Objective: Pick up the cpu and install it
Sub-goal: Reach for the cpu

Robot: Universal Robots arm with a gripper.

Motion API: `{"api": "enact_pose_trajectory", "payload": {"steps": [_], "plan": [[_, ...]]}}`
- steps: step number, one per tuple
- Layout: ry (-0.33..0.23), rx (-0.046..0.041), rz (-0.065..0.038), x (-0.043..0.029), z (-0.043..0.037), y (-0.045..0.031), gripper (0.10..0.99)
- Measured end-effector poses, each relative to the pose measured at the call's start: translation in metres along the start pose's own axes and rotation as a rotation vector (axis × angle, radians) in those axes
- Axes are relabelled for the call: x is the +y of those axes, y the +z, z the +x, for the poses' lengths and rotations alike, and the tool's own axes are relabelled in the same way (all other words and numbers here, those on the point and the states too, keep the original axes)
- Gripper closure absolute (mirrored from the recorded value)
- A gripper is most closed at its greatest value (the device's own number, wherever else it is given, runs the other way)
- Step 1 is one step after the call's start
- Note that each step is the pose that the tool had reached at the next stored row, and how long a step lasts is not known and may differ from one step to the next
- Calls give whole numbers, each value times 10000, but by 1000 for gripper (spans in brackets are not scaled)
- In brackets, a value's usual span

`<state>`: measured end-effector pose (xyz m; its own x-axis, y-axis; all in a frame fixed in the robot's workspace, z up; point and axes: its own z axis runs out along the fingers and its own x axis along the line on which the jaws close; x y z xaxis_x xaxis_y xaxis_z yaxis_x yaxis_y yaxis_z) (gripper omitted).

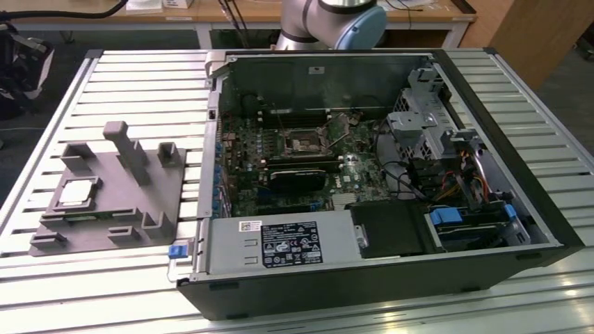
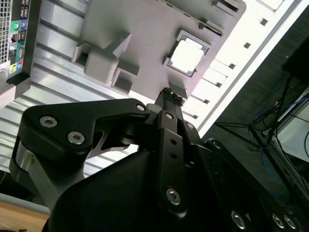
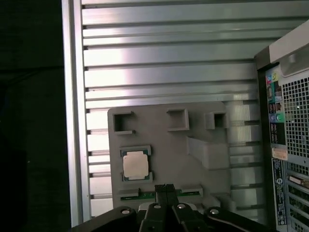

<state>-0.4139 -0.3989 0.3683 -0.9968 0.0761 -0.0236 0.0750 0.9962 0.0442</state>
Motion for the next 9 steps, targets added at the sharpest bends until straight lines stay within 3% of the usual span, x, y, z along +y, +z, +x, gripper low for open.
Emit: {"api": "enact_pose_trajectory", "payload": {"steps": [9], "plan": [[0,7,0,-17,212,24,980]]}}
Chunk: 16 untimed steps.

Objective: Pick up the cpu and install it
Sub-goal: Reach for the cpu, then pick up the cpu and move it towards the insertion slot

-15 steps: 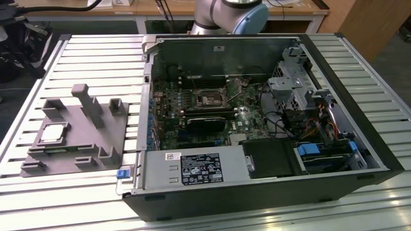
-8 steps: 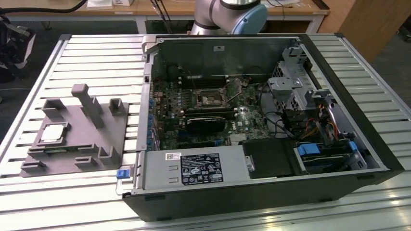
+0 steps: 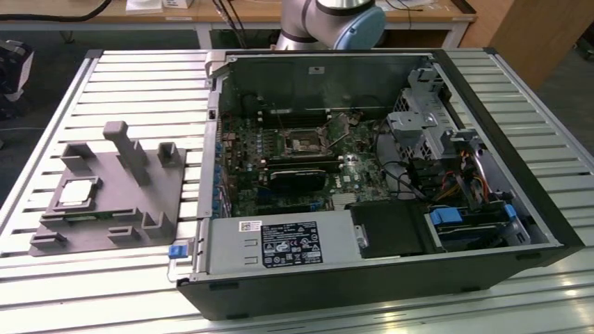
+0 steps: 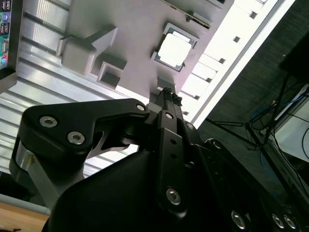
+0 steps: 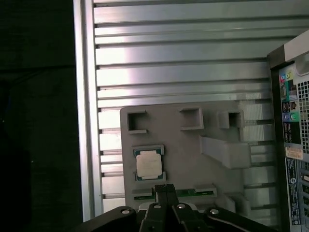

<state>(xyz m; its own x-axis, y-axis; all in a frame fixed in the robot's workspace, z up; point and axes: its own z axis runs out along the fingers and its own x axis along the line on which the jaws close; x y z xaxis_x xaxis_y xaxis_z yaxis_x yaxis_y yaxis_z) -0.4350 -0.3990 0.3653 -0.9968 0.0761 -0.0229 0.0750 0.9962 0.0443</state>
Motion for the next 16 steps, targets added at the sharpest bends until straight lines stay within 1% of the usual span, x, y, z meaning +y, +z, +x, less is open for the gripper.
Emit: {"api": "enact_pose_trajectory", "payload": {"steps": [4,6,12,16], "plan": [[-1,21,1,-2,17,12,980],[2,48,5,-2,19,19,980],[2,49,4,-8,19,58,980],[0,47,28,-11,20,100,980]]}}
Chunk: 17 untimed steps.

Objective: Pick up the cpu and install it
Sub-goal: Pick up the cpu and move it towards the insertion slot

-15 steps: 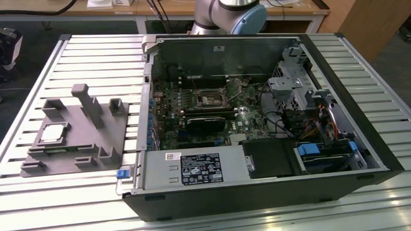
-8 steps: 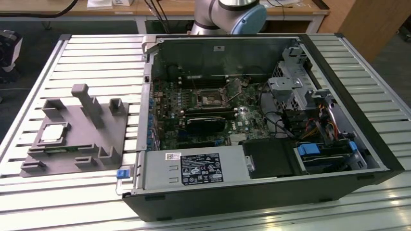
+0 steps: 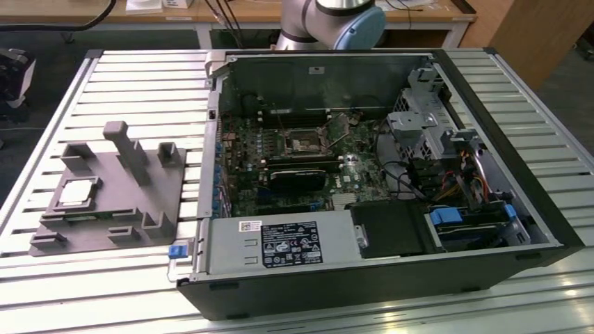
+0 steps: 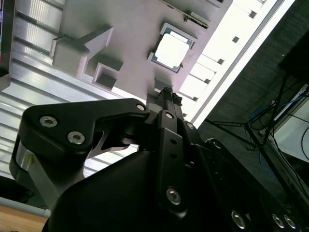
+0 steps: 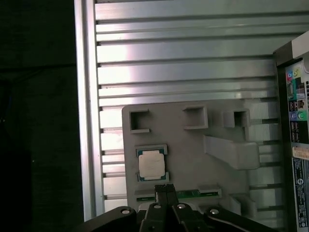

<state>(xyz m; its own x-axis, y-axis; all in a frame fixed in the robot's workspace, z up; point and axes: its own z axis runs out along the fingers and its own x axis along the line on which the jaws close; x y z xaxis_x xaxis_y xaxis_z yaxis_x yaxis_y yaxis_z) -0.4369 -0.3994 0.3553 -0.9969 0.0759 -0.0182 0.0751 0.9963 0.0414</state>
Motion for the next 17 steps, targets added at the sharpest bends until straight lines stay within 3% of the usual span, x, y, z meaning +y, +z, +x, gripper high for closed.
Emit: {"api": "enact_pose_trajectory", "payload": {"steps": [11,13,14,15,17], "plan": [[1,0,0,-4,2,116,973],[1,0,0,-5,3,129,922],[1,2,1,-5,3,135,855],[1,1,0,-5,3,141,855],[1,0,0,-6,3,153,737]]}}
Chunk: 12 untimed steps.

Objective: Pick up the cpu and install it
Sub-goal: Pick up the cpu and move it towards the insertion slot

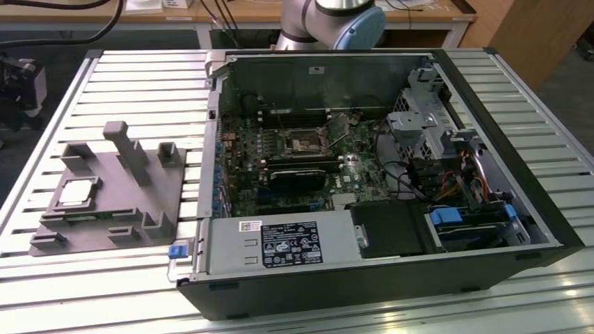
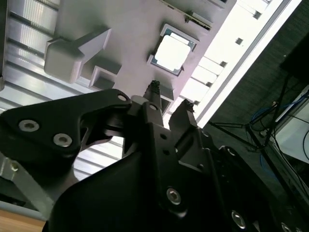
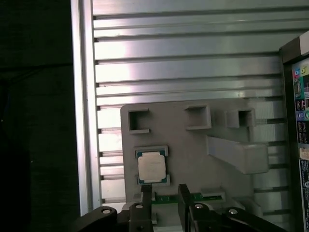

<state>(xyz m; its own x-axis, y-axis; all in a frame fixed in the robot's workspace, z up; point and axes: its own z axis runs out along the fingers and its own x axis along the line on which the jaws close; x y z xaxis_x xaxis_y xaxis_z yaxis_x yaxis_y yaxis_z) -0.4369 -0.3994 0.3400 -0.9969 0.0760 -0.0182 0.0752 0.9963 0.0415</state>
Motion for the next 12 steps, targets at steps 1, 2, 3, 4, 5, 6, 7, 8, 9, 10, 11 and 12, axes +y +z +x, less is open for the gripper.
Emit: {"api": "enact_pose_trajectory", "payload": {"steps": [1,2,3,4,5,6,7,8,9,10,11,12], "plan": [[0,-1,0,-1,0,9,678],[-1,-1,0,-1,0,20,678],[0,0,0,-2,1,34,620],[0,0,0,-2,1,51,561],[-1,-1,0,-3,1,69,561],[-8,0,0,-4,1,87,506],[-28,1,0,-5,2,105,447],[-82,3,-1,-7,2,123,447],[-166,6,-3,-11,2,142,388],[-253,12,-4,-14,3,159,329],[-320,15,-6,-16,3,178,329],[-370,18,-6,-19,3,195,271]]}}
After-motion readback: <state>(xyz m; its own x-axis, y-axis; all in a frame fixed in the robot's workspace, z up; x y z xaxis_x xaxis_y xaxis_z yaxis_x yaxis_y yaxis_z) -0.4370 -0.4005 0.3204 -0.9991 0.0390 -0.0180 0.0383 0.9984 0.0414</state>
